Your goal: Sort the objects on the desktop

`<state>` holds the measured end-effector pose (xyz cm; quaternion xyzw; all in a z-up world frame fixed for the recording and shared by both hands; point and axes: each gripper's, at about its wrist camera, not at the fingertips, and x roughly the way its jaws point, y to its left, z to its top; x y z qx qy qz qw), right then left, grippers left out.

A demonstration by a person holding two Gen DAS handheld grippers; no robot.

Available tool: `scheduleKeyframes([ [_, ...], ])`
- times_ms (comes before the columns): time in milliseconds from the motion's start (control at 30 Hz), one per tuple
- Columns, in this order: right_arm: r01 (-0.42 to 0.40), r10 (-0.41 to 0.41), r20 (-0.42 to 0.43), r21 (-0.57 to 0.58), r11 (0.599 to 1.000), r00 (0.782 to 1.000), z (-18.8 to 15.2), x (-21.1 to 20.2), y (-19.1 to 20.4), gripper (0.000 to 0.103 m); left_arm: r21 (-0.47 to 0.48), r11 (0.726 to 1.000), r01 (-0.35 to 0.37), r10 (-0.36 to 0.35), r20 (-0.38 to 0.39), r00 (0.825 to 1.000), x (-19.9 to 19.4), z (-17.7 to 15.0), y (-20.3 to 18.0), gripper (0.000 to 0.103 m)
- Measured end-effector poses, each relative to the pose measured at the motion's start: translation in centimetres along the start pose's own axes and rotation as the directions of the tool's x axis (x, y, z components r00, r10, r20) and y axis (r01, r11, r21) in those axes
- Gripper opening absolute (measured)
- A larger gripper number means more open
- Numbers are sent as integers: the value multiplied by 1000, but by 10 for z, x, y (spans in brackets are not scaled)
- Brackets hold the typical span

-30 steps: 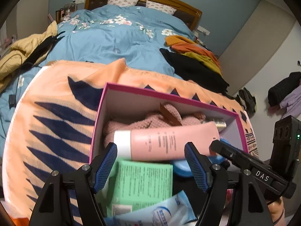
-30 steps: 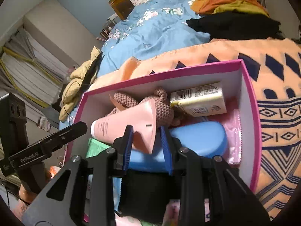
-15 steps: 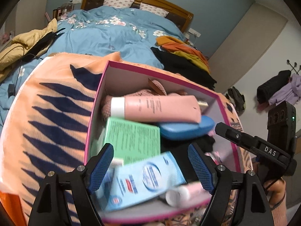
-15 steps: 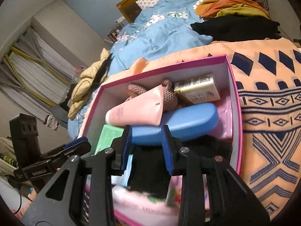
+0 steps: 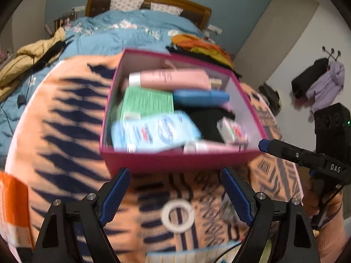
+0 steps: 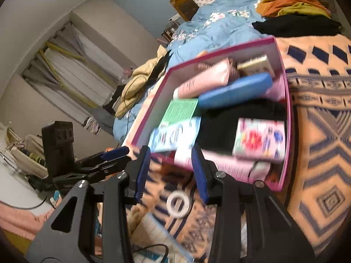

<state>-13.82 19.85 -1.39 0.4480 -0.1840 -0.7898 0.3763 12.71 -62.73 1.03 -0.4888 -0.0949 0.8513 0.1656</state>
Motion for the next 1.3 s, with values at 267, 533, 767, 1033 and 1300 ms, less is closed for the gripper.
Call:
scheduleKeyframes([
  [267, 50, -44, -156, 31, 998, 987, -56, 28, -4, 41, -8, 998, -69, 68, -94, 993, 47, -36, -18, 87],
  [533, 121, -112, -286, 14, 993, 952, -94, 68, -2, 41, 19, 990, -141, 142, -161, 977, 83, -53, -21, 84],
  [767, 151, -151, -297, -23, 988, 943, -98, 77, 1, 41, 20, 984, -175, 176, -181, 968, 98, -59, -23, 84],
  [1033, 186, -195, -304, -56, 981, 933, -100, 80, 1, 41, 42, 977, -210, 214, -178, 960, 107, -60, -29, 84],
  [1300, 194, -205, -304, -66, 979, 930, -99, 82, 1, 41, 62, 969, -237, 244, -169, 955, 115, -61, -31, 84],
])
